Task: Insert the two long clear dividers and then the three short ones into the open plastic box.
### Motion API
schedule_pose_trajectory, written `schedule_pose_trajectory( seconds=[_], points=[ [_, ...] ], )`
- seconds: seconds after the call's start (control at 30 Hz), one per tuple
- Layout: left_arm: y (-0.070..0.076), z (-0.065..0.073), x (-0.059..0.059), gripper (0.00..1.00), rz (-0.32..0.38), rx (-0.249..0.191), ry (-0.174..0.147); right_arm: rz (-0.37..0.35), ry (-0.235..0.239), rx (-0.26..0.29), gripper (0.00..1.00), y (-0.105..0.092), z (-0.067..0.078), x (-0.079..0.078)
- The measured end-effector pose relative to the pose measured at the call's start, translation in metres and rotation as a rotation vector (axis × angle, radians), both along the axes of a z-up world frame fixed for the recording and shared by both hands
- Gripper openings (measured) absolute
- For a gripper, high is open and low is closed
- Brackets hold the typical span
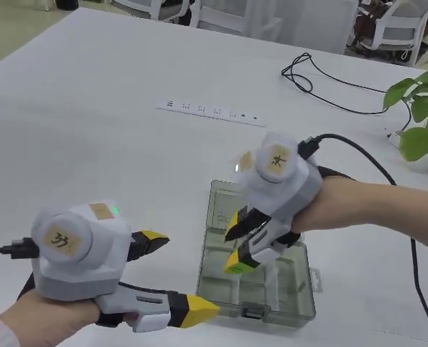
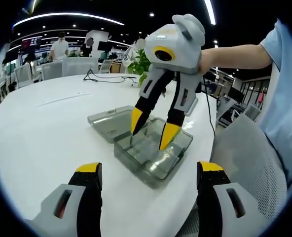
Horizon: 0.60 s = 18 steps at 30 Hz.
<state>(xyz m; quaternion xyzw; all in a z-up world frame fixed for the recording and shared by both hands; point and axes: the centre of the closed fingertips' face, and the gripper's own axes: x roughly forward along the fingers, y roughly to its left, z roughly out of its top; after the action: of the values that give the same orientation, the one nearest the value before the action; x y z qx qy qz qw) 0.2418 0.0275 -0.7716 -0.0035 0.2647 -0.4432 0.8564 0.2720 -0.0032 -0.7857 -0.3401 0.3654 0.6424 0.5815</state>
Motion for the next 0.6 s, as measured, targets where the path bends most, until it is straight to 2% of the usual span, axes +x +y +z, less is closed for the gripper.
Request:
schedule_pose_trajectory(
  seconds=[0.07, 0.17, 0.27, 0.47, 0.53, 0.6],
  points=[
    [-0.001, 0.0, 0.0, 0.8, -0.006, 0.003, -0.001, -0.03, 0.012, 0.03, 0.44, -0.002, 0.002, -0.001],
    [-0.002, 0.002, 0.0, 0.8, -0.013, 0.003, -0.007, -0.036, 0.006, 0.056, 0.55, -0.006, 0.003, -0.004],
    [-0.003, 0.005, 0.001, 0.8, -0.019, 0.002, -0.014, -0.045, -0.021, 0.098, 0.72, -0.007, 0.006, -0.005],
    [-0.004, 0.011, 0.001, 0.8, -0.028, -0.007, -0.029, -0.107, -0.059, 0.173, 0.99, -0.009, 0.014, -0.004],
    [-0.004, 0.012, 0.001, 0.81, -0.033, -0.001, -0.037, -0.119, -0.092, 0.194, 1.0, -0.01, 0.018, -0.002],
    [-0.005, 0.013, 0.001, 0.81, -0.034, -0.005, -0.04, -0.131, -0.09, 0.217, 1.0, -0.012, 0.021, -0.003]
  ],
)
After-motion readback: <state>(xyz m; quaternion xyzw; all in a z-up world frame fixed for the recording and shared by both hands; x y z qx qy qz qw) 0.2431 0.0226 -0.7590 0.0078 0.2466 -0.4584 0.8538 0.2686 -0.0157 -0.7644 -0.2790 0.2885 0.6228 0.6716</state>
